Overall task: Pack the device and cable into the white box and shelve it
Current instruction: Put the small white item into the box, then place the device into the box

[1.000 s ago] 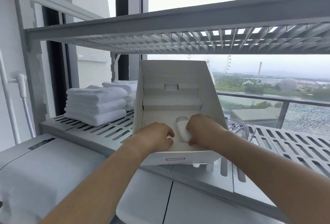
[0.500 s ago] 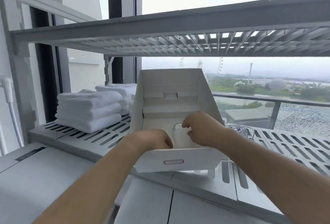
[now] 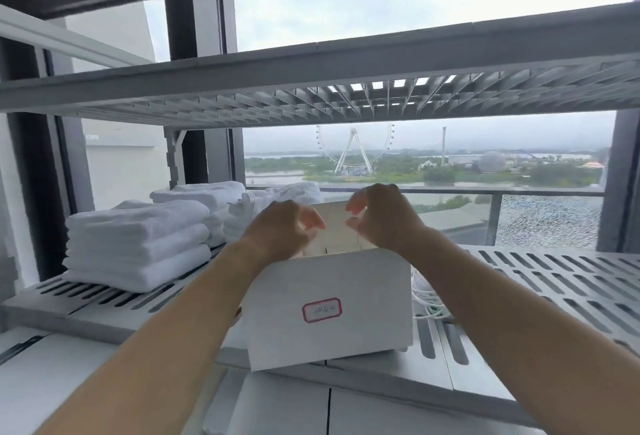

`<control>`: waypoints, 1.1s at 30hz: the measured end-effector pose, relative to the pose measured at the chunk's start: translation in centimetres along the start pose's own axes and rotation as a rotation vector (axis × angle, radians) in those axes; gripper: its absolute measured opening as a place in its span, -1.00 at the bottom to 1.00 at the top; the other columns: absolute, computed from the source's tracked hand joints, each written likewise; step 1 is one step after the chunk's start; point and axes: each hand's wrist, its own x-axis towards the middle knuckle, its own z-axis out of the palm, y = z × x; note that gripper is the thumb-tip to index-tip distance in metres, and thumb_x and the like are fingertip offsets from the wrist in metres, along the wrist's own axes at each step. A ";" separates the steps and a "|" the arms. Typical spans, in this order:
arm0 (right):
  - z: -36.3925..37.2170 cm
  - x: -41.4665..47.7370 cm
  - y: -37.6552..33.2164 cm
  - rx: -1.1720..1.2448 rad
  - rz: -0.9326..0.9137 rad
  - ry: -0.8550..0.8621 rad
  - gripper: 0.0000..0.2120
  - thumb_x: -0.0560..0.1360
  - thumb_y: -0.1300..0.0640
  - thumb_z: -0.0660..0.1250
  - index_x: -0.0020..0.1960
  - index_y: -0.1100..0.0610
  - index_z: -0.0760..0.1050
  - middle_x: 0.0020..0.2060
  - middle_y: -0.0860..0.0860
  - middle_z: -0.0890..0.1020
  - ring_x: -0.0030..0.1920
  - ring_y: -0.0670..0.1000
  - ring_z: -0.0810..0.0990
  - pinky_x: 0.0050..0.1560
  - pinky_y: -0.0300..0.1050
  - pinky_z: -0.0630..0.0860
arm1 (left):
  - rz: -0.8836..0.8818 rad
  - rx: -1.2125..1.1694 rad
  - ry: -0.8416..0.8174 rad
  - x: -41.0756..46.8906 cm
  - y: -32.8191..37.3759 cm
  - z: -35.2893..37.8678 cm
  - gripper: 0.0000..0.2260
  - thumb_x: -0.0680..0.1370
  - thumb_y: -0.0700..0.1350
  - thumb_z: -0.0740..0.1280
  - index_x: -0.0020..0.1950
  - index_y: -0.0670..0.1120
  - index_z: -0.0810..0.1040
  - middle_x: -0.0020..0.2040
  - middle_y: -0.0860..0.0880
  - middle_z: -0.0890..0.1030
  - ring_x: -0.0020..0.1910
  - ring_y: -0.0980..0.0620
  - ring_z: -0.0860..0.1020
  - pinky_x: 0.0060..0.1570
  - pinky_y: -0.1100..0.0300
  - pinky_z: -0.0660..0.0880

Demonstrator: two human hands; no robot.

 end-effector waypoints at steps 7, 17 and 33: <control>-3.8 -1.9 3.3 0.046 0.017 0.155 -0.87 0.40 0.12 0.43 -0.07 0.09 0.62 -0.13 -0.04 0.68 -0.21 -0.11 0.54 -0.03 -0.36 0.33 | 0.089 -0.020 0.018 0.6 5.1 0.5 -0.87 0.49 -0.09 0.32 -0.03 0.06 0.64 0.04 0.10 0.65 -0.13 0.20 0.51 0.02 0.32 0.34; -6.4 -4.5 14.8 -0.012 0.005 0.078 -0.80 0.39 0.13 0.45 0.00 0.12 0.62 -0.07 0.02 0.69 -0.11 -0.02 0.63 0.04 -0.17 0.53 | 0.166 0.014 0.017 4.1 14.8 6.9 -0.89 0.50 -0.13 0.34 -0.01 0.01 0.62 -0.03 0.07 0.65 -0.15 0.14 0.60 -0.02 0.26 0.44; 1.0 -7.7 27.0 0.208 -0.248 -0.247 -0.71 0.43 -0.02 0.40 0.10 0.08 0.56 0.00 0.00 0.67 -0.16 -0.20 0.48 -0.16 -0.41 0.40 | -0.160 0.211 -0.091 6.7 15.6 19.9 -0.58 0.40 0.13 0.37 0.23 0.10 0.47 0.29 0.02 0.48 0.24 0.03 0.44 0.23 0.02 0.41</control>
